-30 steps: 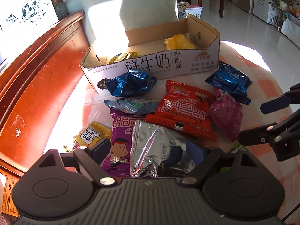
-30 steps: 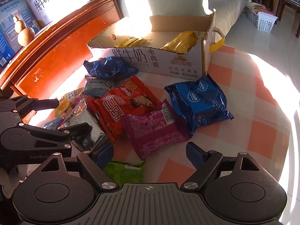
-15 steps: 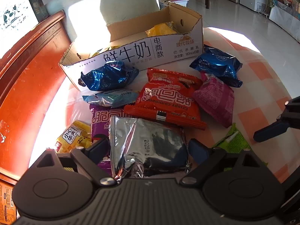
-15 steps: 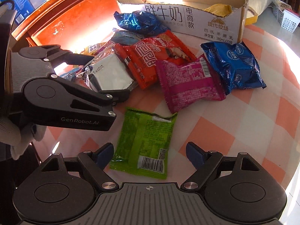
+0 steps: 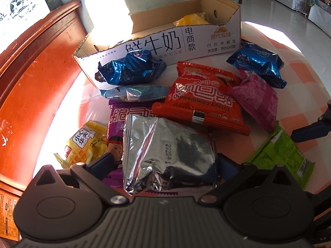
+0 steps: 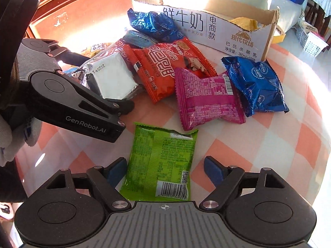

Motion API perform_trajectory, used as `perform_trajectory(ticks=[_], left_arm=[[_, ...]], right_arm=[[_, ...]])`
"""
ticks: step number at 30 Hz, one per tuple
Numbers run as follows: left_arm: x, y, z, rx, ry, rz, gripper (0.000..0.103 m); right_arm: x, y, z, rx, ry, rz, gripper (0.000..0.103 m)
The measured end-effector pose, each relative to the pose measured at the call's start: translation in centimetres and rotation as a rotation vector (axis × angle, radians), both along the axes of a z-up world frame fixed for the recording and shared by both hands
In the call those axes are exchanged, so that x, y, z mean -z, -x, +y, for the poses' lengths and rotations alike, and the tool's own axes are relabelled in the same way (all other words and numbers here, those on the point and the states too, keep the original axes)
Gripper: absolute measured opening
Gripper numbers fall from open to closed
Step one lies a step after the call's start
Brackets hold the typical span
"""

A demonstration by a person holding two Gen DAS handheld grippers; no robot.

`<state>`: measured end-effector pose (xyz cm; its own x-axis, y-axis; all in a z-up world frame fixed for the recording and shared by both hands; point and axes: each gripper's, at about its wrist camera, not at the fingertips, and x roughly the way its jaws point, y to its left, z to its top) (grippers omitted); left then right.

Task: Organize snacks
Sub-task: 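Grasp green bag with right gripper while left gripper grasps silver foil bag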

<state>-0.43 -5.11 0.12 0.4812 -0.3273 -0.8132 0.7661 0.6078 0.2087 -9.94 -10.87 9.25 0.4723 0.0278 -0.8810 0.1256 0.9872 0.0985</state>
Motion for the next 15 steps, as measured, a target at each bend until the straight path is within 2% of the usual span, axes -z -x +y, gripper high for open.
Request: perform_trajectory(ticks=[3, 5, 7, 9, 15], left_arm=[[-0.1, 0.5, -0.1, 0.020, -0.004, -0.023, 0.098], [-0.3, 0.7, -0.1, 0.027, 0.004, -0.018, 0.088], [-0.4, 1.1, -0.3, 0.037, -0.006, -0.044, 0.083], [-0.5, 1.2, -0.4, 0.038, -0.006, -0.054, 0.080], [-0.9, 1.4, -0.1, 0.017, 0.006, -0.046, 0.078]], right_arm=[[-0.2, 0.0, -0.1, -0.001, 0.000, -0.013, 0.070], [-0.4, 0.0, -0.2, -0.003, -0.001, -0.019, 0.063], [-0.6, 0.0, -0.4, 0.002, -0.006, -0.025, 0.055], [-0.7, 0.0, -0.7, 0.012, -0.017, -0.029, 0.051], [-0.5, -0.3, -1.3, 0.034, -0.053, -0.028, 0.050]])
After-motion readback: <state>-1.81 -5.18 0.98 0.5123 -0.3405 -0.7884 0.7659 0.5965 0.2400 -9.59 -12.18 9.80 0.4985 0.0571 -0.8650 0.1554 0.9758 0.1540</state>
